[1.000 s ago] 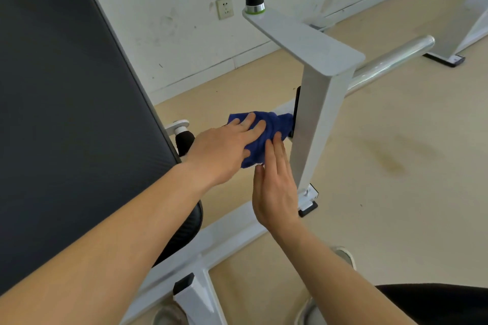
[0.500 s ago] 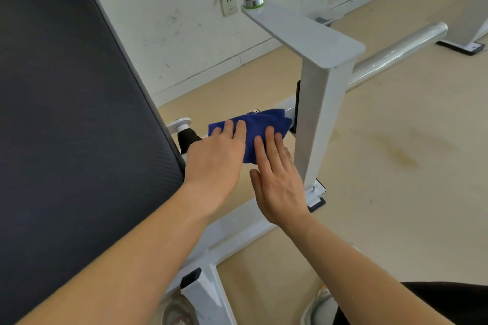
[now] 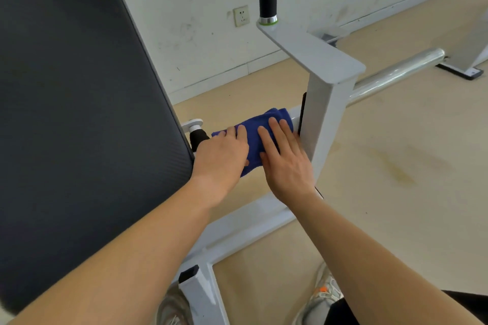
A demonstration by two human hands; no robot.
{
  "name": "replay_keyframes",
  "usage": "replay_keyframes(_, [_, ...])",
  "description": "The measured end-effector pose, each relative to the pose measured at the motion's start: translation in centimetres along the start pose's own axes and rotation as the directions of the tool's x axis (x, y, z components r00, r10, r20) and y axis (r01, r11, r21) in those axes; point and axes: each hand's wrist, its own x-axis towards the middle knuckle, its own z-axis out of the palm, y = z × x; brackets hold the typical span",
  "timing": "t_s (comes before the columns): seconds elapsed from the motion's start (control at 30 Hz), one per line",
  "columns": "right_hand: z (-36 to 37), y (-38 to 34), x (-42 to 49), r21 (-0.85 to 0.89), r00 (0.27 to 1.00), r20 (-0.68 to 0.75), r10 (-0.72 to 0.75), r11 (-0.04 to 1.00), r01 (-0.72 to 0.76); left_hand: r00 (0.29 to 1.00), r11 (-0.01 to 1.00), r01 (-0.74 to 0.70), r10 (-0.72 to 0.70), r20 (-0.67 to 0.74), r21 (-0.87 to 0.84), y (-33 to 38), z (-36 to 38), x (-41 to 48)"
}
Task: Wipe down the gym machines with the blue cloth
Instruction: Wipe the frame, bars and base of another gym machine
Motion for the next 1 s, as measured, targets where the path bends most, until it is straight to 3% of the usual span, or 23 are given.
replay_keyframes(0.07, [0.1,-1.0,0.7,-0.106,0.994,-0.013,-0.105,0.989,0.103,1.000,0.993,-0.015,0.014,0.008,0.117,-0.8,-0.8,-1.1])
replay_keyframes(0.17, [-0.3,-1.3,3.3,-0.138,0.946,-0.014,-0.325,0.937,0.320,0.999,0.988,-0.022,0.016,0.041,0.152,-1.7,-1.7,-1.9])
replay_keyframes(0.3, [-1.2,0.2,5.8,-0.097,0.856,0.147,-0.496,0.854,0.512,0.998,0.995,0.034,-0.039,0.050,0.095,-1.3,-1.8,-1.8])
replay_keyframes(0.37, [-1.3,0.9,6.0,-0.126,0.851,0.186,-0.491,0.847,0.516,0.995,0.996,0.082,-0.084,0.045,0.041,-0.5,-1.6,-1.1])
replay_keyframes(0.47, [-0.7,1.6,5.0,-0.185,0.898,0.117,-0.424,0.879,0.439,0.991,0.992,0.129,-0.129,0.025,-0.006,0.7,-1.5,0.0])
replay_keyframes(0.6, [0.3,1.9,3.2,-0.298,0.943,0.042,-0.331,0.896,0.328,0.997,0.997,0.072,-0.073,-0.039,-0.019,1.0,-1.1,-0.3])
replay_keyframes(0.7, [-0.2,1.5,3.7,-0.240,0.921,0.101,-0.376,0.889,0.389,0.999,0.999,0.000,-0.001,-0.045,-0.038,-0.2,-1.4,-1.0])
replay_keyframes(0.87, [-1.4,-1.2,6.7,-0.120,0.828,0.312,-0.465,0.846,0.520,0.999,0.994,0.032,-0.032,0.003,-0.104,-1.3,-2.0,-2.0])
replay_keyframes(1.0, [-2.6,0.2,6.1,-0.125,0.883,0.266,-0.386,0.895,0.429,0.998,0.991,0.061,-0.061,0.003,-0.119,-0.8,-1.6,-0.9])
